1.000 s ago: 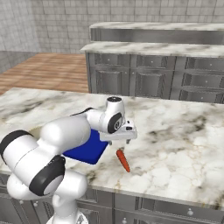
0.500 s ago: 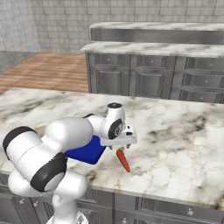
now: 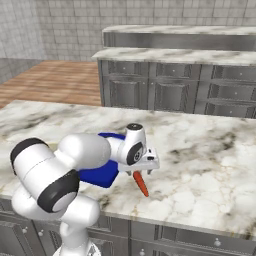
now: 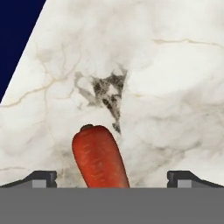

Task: Place the two vegetables and bowl onto the tray for setting up a vegetable dip station.

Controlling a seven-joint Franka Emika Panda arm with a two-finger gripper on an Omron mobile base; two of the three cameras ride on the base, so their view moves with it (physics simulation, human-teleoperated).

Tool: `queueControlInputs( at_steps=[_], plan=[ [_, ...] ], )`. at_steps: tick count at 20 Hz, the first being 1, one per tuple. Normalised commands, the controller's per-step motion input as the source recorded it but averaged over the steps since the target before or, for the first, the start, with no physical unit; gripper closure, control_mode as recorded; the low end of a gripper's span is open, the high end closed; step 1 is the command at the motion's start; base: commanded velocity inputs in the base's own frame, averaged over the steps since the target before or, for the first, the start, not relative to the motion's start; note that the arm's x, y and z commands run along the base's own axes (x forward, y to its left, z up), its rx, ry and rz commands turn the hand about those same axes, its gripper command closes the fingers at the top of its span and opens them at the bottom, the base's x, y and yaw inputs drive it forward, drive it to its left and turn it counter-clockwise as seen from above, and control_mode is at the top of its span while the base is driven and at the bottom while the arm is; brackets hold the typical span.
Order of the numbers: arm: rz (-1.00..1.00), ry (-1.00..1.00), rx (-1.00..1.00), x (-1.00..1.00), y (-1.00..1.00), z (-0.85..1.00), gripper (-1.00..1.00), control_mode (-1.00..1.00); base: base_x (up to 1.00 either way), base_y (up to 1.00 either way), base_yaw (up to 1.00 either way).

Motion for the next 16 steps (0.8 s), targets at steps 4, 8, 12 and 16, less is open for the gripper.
queueControlInputs(
  at_steps=[4, 8, 12, 16],
  plan=[
    [0.00, 0.00, 0.00, -0.01, 0.00, -0.19, -1.00, -1.00, 0.00, 0.00, 0.00],
    [0.00, 0.00, 0.00, 0.00, 0.00, -0.15, -1.00, -1.00, 0.00, 0.00, 0.00],
    [0.00, 0.00, 0.00, 0.00, 0.00, -0.17, -1.00, -1.00, 0.00, 0.00, 0.00],
    [0.00, 0.00, 0.00, 0.00, 0.00, -0.16, -1.00, -1.00, 0.00, 0.00, 0.00]
  ],
)
